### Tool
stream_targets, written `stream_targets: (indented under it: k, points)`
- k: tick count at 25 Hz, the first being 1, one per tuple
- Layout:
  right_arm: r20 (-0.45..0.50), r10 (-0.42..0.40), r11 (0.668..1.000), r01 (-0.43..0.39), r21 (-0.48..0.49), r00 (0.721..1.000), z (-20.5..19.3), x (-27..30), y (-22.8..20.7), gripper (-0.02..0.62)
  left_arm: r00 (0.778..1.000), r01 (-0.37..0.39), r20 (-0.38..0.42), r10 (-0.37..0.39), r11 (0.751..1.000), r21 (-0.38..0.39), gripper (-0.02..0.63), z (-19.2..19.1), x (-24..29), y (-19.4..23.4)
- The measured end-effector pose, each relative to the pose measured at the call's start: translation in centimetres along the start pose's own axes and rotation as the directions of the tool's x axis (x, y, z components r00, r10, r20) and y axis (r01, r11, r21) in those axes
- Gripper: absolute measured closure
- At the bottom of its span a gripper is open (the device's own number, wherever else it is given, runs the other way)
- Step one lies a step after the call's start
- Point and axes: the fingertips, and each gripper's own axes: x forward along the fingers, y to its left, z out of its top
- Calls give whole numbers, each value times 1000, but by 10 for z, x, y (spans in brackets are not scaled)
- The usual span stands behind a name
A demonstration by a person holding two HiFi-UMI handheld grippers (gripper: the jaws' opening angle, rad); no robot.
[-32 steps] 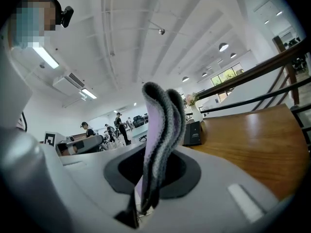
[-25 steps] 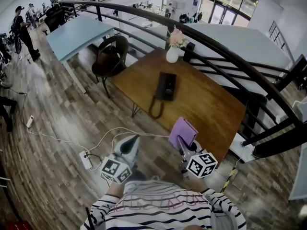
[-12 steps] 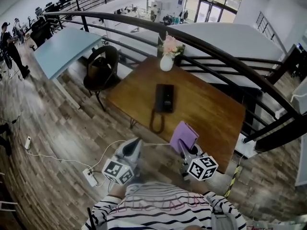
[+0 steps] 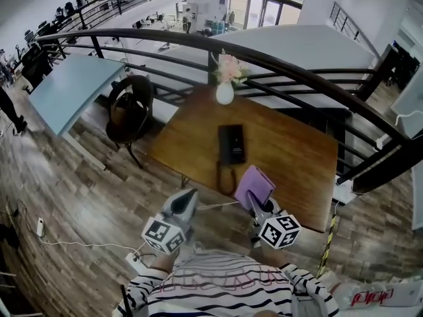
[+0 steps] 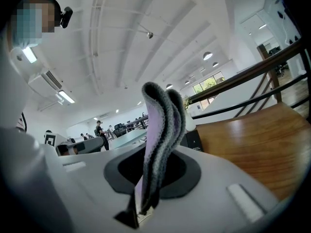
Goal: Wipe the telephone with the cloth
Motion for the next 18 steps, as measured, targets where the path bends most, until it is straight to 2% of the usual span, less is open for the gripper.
stream_targets:
  k: [8, 14, 18]
  points:
    - [64, -91, 996, 89, 19, 994, -5, 19, 21, 545, 996, 88, -10, -88, 996, 3, 607, 10, -11, 35]
    - [56, -118, 993, 117, 18, 991, -9, 32, 22, 545, 994, 106, -10, -106, 994, -23, 607, 7, -9, 51]
    - [47, -103, 995, 102, 15, 994, -4, 51, 18, 545, 996, 93, -12, -93, 995, -21, 607, 8, -7, 63]
